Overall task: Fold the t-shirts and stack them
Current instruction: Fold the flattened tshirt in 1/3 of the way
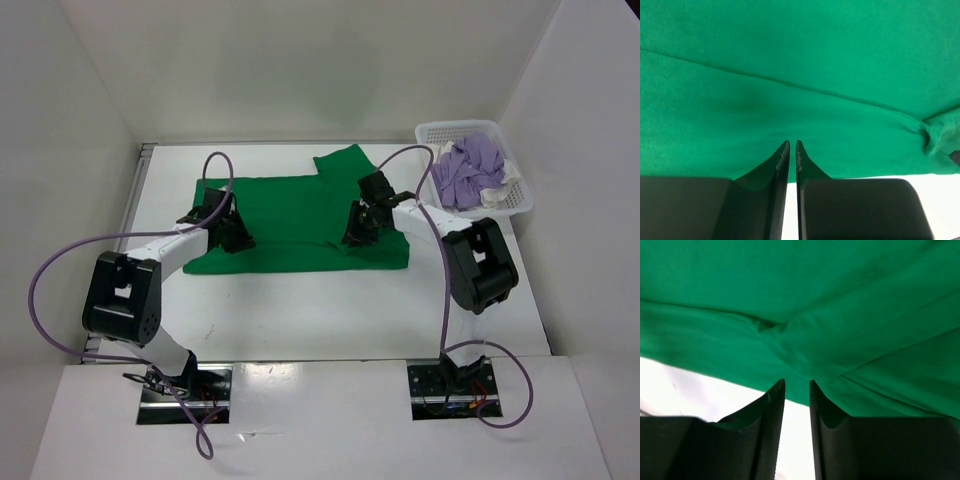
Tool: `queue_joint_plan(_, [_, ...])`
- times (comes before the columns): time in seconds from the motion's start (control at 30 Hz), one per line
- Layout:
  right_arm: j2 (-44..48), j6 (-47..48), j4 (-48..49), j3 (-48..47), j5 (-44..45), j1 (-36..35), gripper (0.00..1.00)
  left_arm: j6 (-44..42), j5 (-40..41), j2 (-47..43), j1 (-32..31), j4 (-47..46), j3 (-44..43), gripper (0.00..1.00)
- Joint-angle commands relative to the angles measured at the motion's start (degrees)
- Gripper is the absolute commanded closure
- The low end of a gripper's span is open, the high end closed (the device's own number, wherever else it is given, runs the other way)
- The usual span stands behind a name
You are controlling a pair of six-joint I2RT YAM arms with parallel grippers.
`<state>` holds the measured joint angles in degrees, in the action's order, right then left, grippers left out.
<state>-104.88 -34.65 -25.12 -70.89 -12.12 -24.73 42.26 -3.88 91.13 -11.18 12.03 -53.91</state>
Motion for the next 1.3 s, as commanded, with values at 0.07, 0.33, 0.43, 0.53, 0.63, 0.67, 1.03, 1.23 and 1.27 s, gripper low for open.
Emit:
queue_joint_plan(0.07, [-0.9,-0.4,1.9,1.5,2.5,-0.4,0.66,-1.0,1.2,0.2,0.6,-3.1,2.1,0.82])
queue_joint_plan(0.33, [-4.0,-0.4,2.5,0.8,2.5,-0.9,0.61,-1.7,1.2,0.2,1.2,-4.1,5.4,0.79])
queue_joint_plan(0.43, [-5.8,-0.4,2.0,-0.8,1.9,-0.9,0.61,-2.2,2.4,0.2,1.2,-3.6,4.9,0.79])
queue_joint_plan(0.53, [-5.9,-0.4,2.5,-1.4,2.4,-0.9,0.65,-2.2,2.4,0.2,1.2,-3.6,5.5,0.79])
queue_joint_plan(0.63, [-6.6,-0.4,2.0,-4.1,2.5,-0.9,0.75,-2.2,2.4,0.2,1.2,-3.6,6.2,0.79])
queue_joint_plan(0.67, [-6.6,-0.4,2.0,-4.6,3.0,-0.9,0.75,-2.2,2.4,-0.3,1.2,-3.6,6.2,0.79])
queue_joint_plan(1.03, [-15.1,2.7,-2.3,-20.0,4.3,-0.9,0.82,-2.2,2.9,-2.9,1.7,-2.5,7.9,0.78])
queue_joint_plan(1.23, [-22.0,3.3,-4.9,-32.6,4.3,-0.9,0.79,-1.7,2.9,-5.2,1.7,-0.9,7.9,0.78])
queue_joint_plan(1.27, [-22.6,3.3,-5.7,-34.2,3.7,-0.9,0.73,-1.7,3.4,-5.8,2.2,-0.2,7.3,0.78])
